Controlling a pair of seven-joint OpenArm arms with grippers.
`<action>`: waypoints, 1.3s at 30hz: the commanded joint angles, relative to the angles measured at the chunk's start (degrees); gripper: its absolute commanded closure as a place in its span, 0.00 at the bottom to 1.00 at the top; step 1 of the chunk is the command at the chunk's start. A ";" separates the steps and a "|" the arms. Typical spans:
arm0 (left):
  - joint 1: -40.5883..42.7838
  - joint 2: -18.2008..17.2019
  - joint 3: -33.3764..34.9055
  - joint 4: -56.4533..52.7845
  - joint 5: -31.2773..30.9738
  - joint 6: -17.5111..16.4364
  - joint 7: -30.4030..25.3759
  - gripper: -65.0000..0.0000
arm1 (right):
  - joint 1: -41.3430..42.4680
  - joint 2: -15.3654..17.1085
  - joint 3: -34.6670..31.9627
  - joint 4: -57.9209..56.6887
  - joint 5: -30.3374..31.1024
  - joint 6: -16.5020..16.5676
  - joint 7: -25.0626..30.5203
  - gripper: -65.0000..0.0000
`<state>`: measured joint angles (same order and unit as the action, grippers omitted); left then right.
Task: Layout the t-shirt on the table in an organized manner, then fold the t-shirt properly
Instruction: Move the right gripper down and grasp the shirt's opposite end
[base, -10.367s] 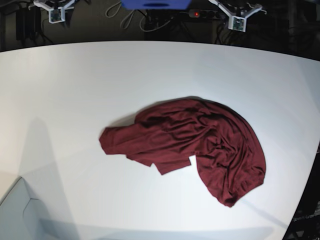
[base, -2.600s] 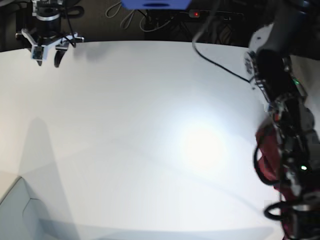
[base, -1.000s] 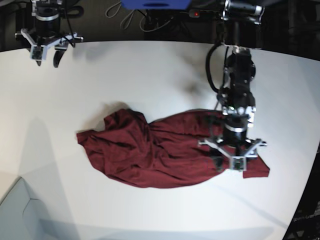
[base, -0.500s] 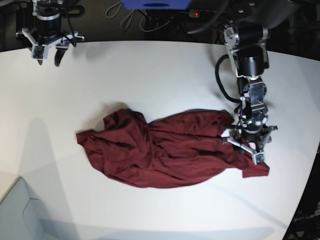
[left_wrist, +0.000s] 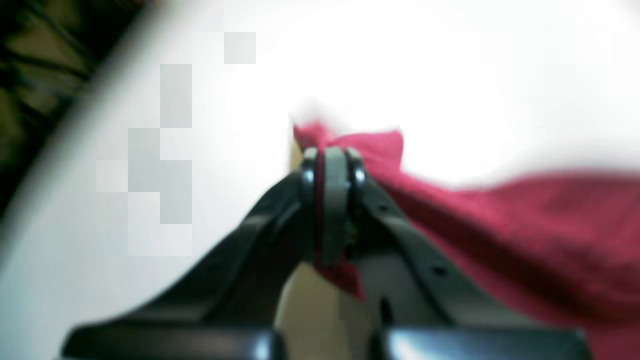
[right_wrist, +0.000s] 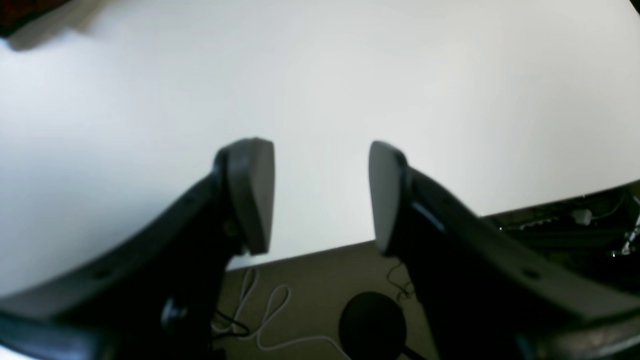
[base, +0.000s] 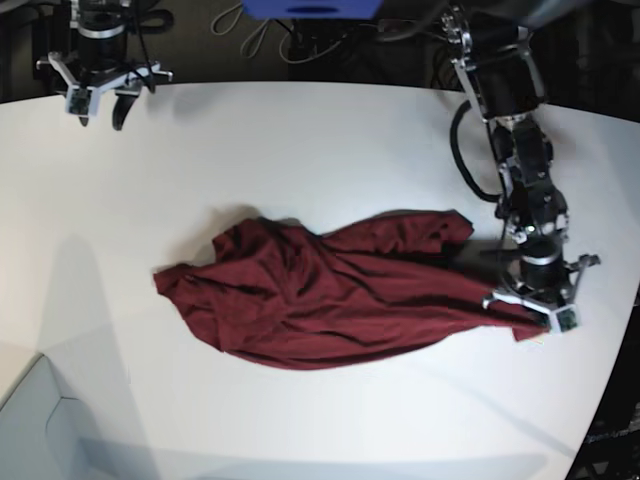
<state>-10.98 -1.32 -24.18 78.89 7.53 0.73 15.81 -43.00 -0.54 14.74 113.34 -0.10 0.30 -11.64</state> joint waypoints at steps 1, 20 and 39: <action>-0.23 0.66 0.40 5.81 -0.63 -0.60 -2.06 1.00 | -0.38 0.05 -0.28 0.90 -0.21 0.01 1.48 0.53; 29.05 -8.74 0.23 24.54 -20.94 -0.60 -1.88 1.00 | 0.15 0.05 -3.97 0.55 -0.12 0.01 1.48 0.53; 27.03 -12.70 -9.97 8.71 -37.55 -0.51 -1.79 0.77 | 20.37 8.40 -14.87 0.55 -0.21 7.40 -12.05 0.52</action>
<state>16.29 -13.15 -33.85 86.37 -29.95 0.21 15.53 -22.63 7.70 -0.40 112.77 -0.30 7.70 -25.19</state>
